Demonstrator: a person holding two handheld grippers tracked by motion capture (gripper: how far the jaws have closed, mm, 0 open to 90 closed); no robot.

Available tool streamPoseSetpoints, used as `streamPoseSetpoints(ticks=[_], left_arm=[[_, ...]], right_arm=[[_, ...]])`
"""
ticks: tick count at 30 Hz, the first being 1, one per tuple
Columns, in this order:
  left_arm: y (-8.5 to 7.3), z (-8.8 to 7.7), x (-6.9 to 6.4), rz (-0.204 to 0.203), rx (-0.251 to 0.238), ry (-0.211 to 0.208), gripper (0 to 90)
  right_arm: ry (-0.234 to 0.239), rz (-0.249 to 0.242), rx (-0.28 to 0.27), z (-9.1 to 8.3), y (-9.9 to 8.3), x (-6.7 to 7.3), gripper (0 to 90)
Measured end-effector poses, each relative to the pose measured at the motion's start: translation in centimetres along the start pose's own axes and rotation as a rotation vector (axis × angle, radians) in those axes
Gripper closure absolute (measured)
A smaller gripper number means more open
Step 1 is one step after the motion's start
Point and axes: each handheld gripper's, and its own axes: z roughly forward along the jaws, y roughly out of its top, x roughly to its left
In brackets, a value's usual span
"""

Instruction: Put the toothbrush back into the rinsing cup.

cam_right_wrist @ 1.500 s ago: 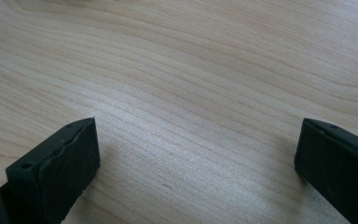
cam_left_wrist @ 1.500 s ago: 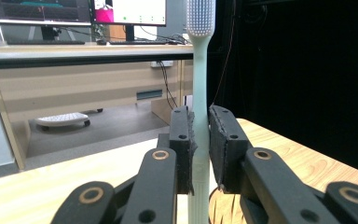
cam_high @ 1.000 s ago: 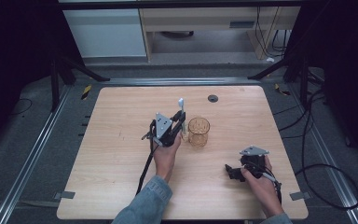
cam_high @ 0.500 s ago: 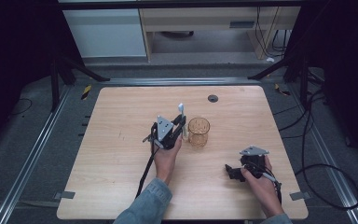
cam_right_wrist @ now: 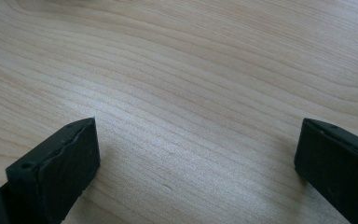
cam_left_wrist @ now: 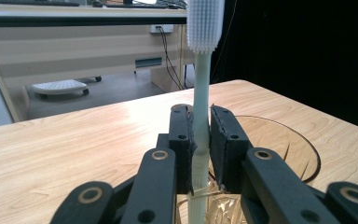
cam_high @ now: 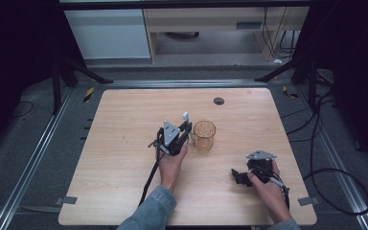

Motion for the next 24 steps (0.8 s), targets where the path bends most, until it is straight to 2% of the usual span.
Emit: streamPoseSetpoints(ticks=[4,9,13,16,21,24], left_arm=[[0.23,0.02,-0.03,-0.004,0.001,-0.001,78.6],[0.74,0.10,0.04,0.009,0.010,-0.001,78.5],[0.72,0.33,0.15,-0.004,0.024,-0.003,78.5],[0.65,0.43,0.18,0.011,0.045,0.000,78.5],[0.53,0.49,0.31,0.008,0.050,-0.004,78.4],[0.43,0.60,0.22,0.023,0.058,-0.004,78.3]], right_arm=[[0.000,0.001,0.000,0.00,0.00,0.01,0.3],[0.000,-0.001,0.000,0.00,0.00,-0.01,0.3],[0.002,0.000,0.000,-0.01,-0.01,0.01,0.3],[0.002,-0.001,0.000,-0.01,0.00,0.00,0.4],[0.002,0.002,0.001,-0.01,0.00,0.03,0.4],[0.003,-0.001,0.000,-0.01,-0.01,0.01,0.4]])
